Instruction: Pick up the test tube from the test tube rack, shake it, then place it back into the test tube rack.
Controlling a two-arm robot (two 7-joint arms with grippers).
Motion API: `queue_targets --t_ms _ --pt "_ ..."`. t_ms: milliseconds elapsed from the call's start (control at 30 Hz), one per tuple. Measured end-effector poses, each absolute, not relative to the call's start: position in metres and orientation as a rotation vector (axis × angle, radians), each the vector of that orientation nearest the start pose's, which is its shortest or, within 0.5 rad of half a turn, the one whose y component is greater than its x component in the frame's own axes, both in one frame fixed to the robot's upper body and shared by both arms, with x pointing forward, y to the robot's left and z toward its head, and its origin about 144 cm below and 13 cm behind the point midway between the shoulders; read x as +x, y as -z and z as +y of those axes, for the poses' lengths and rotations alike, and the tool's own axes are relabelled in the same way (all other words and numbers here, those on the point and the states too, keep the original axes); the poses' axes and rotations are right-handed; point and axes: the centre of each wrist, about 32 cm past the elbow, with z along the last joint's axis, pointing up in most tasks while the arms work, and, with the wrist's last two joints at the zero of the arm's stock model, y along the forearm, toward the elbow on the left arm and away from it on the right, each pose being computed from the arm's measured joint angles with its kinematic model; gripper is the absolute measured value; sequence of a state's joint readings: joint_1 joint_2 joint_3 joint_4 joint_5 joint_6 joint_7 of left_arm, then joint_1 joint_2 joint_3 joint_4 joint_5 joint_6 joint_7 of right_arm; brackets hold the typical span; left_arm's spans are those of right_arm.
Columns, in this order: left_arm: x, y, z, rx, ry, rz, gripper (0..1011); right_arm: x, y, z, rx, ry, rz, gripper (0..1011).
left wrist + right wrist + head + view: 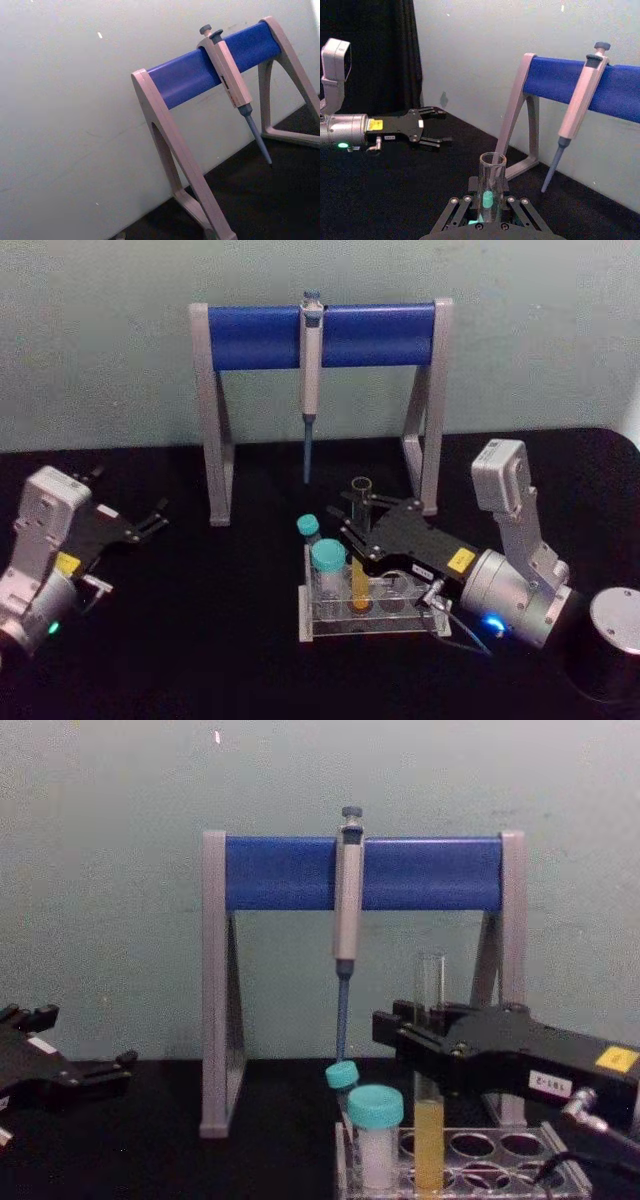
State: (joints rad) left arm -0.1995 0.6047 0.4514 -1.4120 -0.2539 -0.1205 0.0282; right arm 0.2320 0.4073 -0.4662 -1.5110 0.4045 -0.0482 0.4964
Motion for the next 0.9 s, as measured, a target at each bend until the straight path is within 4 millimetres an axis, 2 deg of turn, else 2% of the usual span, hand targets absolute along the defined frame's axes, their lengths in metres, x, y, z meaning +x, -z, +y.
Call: queue_targets --t_ms 533,900 --pt "0.489 -1.140 0.310 0.305 -1.248 -0.285 1001 0.495 -1.191 -0.221 0.026 0.693 -0.100 233" --pt "0.489 -1.140 0.310 0.304 -1.248 -0.285 1001 0.509 -1.204 -0.224 0.060 0.744 -0.110 233"
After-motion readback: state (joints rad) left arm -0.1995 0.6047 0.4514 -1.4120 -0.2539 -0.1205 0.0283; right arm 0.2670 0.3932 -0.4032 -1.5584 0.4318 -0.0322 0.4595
